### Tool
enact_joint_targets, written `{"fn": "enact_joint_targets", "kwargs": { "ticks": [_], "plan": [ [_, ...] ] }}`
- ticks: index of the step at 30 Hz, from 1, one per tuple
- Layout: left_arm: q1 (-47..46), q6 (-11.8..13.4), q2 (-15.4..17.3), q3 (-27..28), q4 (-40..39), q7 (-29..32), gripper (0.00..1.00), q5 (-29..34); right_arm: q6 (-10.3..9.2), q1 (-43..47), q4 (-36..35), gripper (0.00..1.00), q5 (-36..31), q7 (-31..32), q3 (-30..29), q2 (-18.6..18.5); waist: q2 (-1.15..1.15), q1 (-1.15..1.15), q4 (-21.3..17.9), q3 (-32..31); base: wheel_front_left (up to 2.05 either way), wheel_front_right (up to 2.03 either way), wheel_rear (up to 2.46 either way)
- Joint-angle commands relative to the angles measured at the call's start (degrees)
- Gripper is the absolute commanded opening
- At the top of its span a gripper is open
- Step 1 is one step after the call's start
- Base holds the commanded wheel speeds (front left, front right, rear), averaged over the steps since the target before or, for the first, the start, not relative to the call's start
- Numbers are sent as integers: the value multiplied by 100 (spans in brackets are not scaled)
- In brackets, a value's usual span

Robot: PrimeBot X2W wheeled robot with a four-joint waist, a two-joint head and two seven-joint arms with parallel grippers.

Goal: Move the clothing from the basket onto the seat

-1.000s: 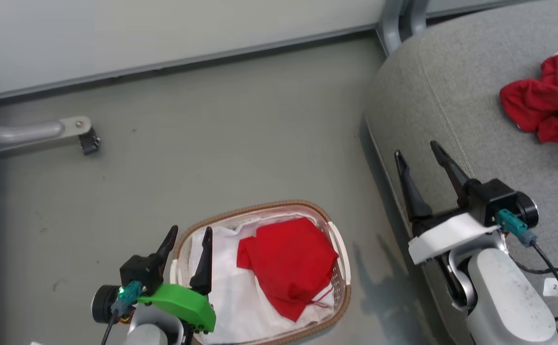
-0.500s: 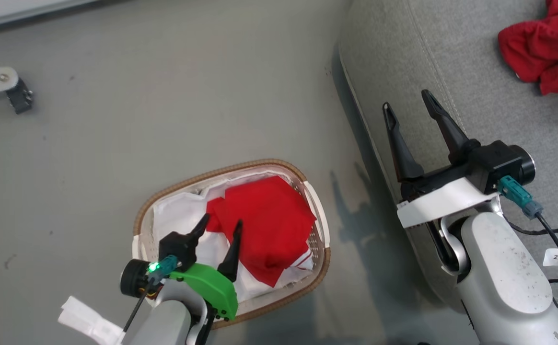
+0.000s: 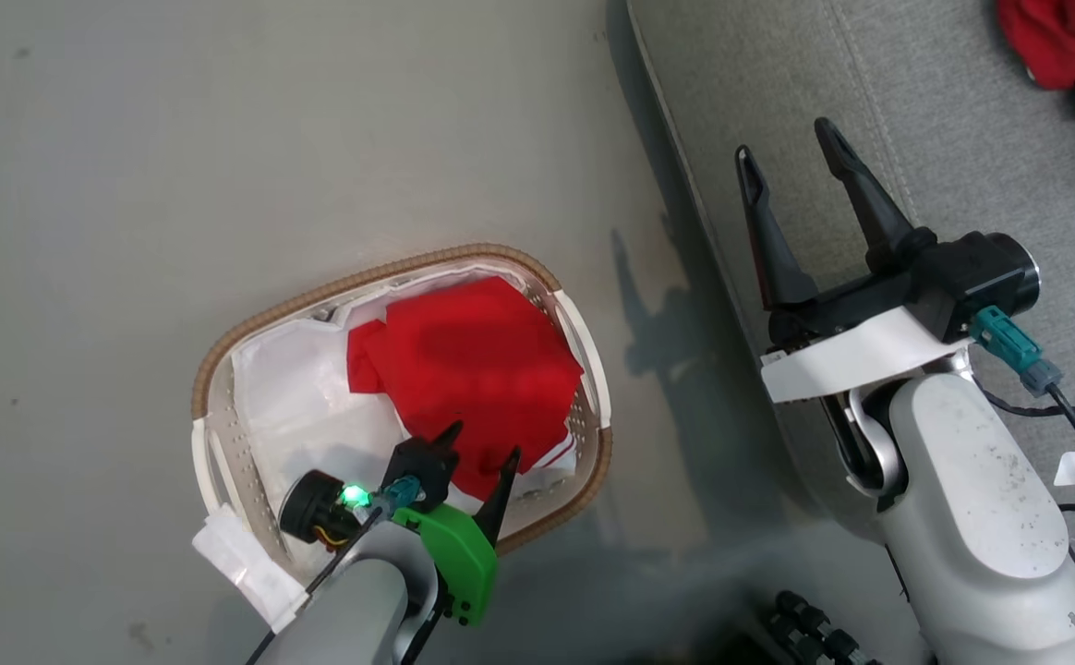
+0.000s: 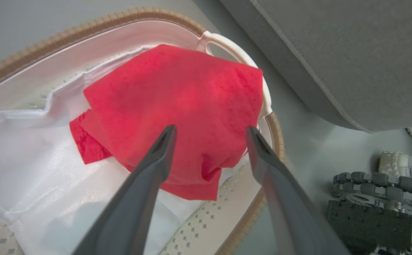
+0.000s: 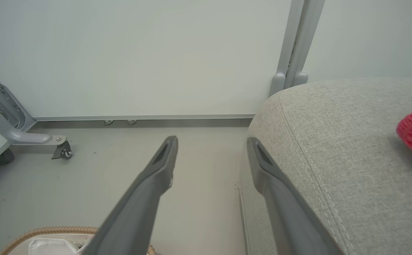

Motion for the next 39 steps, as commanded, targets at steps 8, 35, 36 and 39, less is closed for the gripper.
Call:
{"fn": "enact_joint_targets", "kwargs": {
  "ticks": [8,35,36,39],
  "plan": [
    [-620,-17,36,-550,671,4,100,93,-8,-190,-177,100,-32,-10,-51,25,0,-1,-179,606,0,0,0],
    [-1650,119,73,-304,1631,4,0,445,-8,-392,-505,100,34,-10,-79,152,0,-1,-469,1267,0,0,0],
    [-1661,102,70,-300,1649,4,0,436,-8,-390,-508,100,36,-10,-84,158,0,-1,-477,1267,0,0,0],
    [-1660,84,64,-295,1698,4,0,408,-8,-381,-499,100,45,-10,-113,165,0,-1,-484,1251,0,0,0]
  ]
}}
